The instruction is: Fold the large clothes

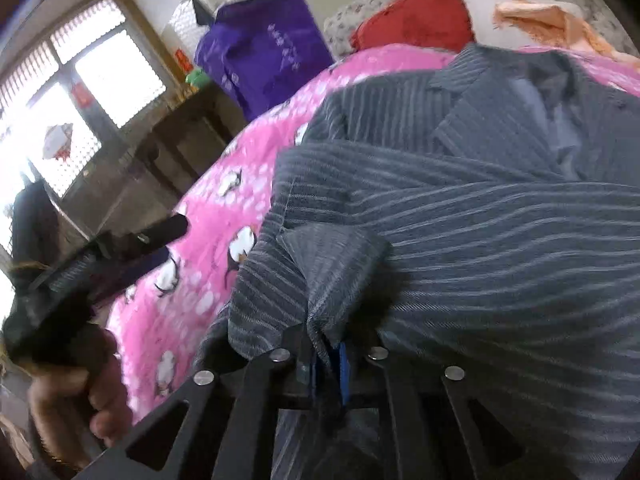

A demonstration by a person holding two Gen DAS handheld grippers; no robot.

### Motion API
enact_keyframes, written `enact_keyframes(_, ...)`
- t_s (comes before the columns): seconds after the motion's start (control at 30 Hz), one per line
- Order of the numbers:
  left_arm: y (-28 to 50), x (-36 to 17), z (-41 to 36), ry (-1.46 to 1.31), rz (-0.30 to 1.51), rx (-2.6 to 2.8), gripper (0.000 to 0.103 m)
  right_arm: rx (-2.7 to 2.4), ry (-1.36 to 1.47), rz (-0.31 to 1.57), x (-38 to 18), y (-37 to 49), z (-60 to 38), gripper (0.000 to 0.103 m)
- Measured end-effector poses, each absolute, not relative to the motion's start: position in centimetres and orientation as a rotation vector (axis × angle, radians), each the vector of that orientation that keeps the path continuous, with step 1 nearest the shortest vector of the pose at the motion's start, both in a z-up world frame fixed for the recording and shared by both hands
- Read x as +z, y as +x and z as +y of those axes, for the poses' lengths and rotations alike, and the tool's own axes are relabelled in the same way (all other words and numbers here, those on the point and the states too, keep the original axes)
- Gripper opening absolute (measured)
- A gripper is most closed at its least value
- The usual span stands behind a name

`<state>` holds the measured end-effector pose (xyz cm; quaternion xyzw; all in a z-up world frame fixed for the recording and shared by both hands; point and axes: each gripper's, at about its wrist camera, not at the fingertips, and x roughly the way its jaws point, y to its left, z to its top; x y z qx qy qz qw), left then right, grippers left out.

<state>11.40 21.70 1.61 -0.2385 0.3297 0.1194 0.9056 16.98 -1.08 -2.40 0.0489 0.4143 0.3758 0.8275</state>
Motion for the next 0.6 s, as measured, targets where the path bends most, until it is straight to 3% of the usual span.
enact_keyframes(0.07,11.9,1.9,20.4,-0.493,0.672,0.166,0.077,0.774,0.048,0.842,-1.4,15.9,-2.8,0.060)
enact_keyframes(0.1,12.3,2.1,19.3,-0.486,0.668,0.109,0.077,0.761,0.019,0.827,-1.1,15.1,-3.7,0.066)
enact_keyframes(0.33,13.9,4.2,14.0,-0.398,0.615,-0.058,0.077,0.595,-0.198,0.757,-2.4,8.4,-14.0,0.066)
enact_keyframes(0.47,15.4,4.5,12.4,-0.391,0.608,-0.073,0.077,0.515,-0.012,0.660,-0.4,8.5,-20.5,0.046)
enact_keyframes(0.53,16.2,3.1,11.4,-0.324,0.650,-0.009,0.069,0.451,0.047,0.582,1.6,10.1,-22.0,0.042)
enact_keyframes(0.57,16.6,1.9,11.1,-0.297,0.695,0.028,0.062,0.450,0.075,0.566,2.3,10.8,-22.5,0.035)
enact_keyframes(0.6,16.7,0.7,11.1,-0.292,0.729,0.050,0.062,0.471,0.123,0.569,3.0,12.3,-22.7,0.034)
